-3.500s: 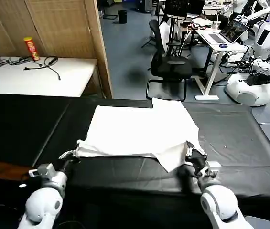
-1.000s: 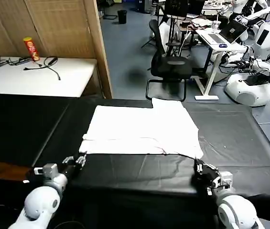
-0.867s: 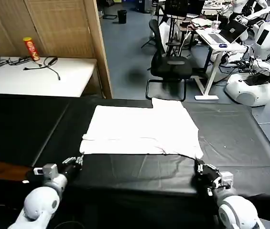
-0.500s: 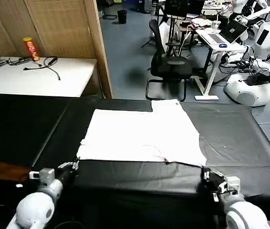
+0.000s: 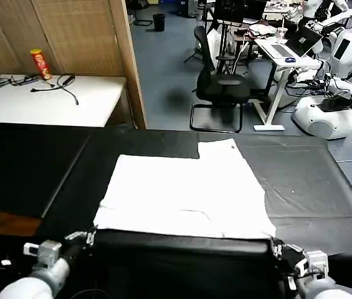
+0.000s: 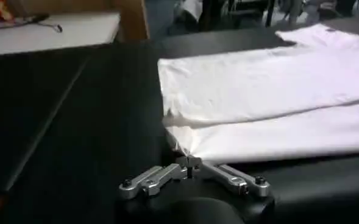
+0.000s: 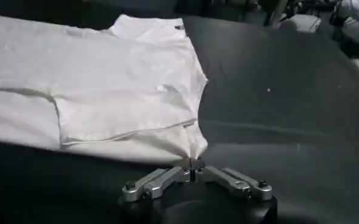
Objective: Fold and organize the clothes.
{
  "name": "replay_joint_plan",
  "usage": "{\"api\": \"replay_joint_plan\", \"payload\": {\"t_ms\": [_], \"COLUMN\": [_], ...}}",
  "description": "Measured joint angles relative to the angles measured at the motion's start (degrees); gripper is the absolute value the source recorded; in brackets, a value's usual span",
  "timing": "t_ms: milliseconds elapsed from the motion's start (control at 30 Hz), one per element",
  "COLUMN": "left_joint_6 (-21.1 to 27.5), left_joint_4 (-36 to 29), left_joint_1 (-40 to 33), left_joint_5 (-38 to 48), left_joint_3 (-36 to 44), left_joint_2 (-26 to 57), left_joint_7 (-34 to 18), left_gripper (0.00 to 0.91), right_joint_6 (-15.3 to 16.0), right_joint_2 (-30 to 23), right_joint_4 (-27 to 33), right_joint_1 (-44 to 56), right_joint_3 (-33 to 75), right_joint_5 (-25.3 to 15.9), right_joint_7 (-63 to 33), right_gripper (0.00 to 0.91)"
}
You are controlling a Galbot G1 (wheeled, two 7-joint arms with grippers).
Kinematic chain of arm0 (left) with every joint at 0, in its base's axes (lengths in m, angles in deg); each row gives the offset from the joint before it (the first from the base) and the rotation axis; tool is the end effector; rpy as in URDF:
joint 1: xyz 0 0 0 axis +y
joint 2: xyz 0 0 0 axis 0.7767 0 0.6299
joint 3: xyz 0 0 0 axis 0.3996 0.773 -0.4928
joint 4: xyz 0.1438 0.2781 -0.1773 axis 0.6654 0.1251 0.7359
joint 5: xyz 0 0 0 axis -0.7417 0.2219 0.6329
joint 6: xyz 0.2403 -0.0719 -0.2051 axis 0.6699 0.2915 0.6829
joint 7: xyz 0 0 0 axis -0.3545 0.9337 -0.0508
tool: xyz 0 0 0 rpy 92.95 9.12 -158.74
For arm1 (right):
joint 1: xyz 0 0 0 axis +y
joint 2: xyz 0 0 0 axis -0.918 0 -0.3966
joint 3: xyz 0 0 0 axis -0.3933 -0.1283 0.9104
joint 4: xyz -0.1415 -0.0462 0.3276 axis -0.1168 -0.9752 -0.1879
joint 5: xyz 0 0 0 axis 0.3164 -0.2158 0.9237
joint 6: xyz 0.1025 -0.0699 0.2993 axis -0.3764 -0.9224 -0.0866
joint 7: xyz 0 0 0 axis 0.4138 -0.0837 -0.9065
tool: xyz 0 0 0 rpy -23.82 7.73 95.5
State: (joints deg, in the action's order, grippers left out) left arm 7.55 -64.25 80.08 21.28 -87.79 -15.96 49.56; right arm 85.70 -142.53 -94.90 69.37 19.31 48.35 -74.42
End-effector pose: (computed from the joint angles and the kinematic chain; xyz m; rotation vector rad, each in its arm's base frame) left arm 0.1186 0.1236 -0.2458 -0.1720 -2.4884 -0.1686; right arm 0.0876 -0.0915 -0.2201 0.0629 -2.3935 0.1482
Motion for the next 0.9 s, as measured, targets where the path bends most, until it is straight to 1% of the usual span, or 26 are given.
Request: {"api": "replay_joint_plan", "payload": {"t_ms": [167, 267, 367, 433, 467, 533, 633, 733, 900], "left_joint_6": [3.42, 6.12, 5.38, 3.46, 2.71, 1.82, 1.40, 1.53, 1.85], "left_joint_4": [-2.21, -3.69, -5.62, -6.59, -6.76, -6.61, -3.31, 1.92, 13.00], "left_joint_1": [3.05, 4.16, 4.85, 4.33, 3.43, 0.39, -7.35, -16.39, -30.40], "left_joint_5": [-0.27, -0.90, -0.20, 1.13, 2.34, 4.53, 7.52, 8.43, 9.93], "left_joint_3": [-2.51, -4.02, -5.82, -6.82, -7.06, -7.04, -5.16, -1.89, 5.13], "left_joint_2": [-1.15, -1.82, -2.27, -1.97, -1.64, -1.02, -0.96, -0.62, 0.75], "left_joint_7": [-1.36, -1.64, -0.04, 1.67, 2.22, 2.11, 0.81, 0.85, 0.96], "left_gripper": [0.878, 0.878, 0.878, 0.878, 0.878, 0.878, 0.878, 0.878, 0.878], "right_joint_6": [0.01, -0.21, -3.89, -6.86, -7.61, -8.06, -7.01, -5.93, -5.27], "right_joint_2": [-0.12, 0.13, 1.29, 2.17, 2.39, 2.43, 2.09, 0.98, -1.67], "right_joint_4": [-3.00, -4.24, -3.55, -1.03, 0.59, 4.73, 11.62, 18.31, 29.73], "right_joint_1": [1.75, 0.73, -4.09, -9.61, -12.46, -18.48, -27.75, -36.64, -48.77], "right_joint_3": [1.20, 2.50, 3.03, 2.07, 1.44, -0.69, -4.95, -9.35, -15.07], "right_joint_5": [-0.12, -1.30, -1.42, -1.38, -1.39, -1.34, -1.42, -1.38, -1.50], "right_joint_7": [-0.14, 1.20, 2.42, 3.10, 3.15, 3.14, 2.94, 1.99, 3.36], "right_gripper": [0.878, 0.878, 0.878, 0.878, 0.878, 0.878, 0.878, 0.878, 0.878]}}
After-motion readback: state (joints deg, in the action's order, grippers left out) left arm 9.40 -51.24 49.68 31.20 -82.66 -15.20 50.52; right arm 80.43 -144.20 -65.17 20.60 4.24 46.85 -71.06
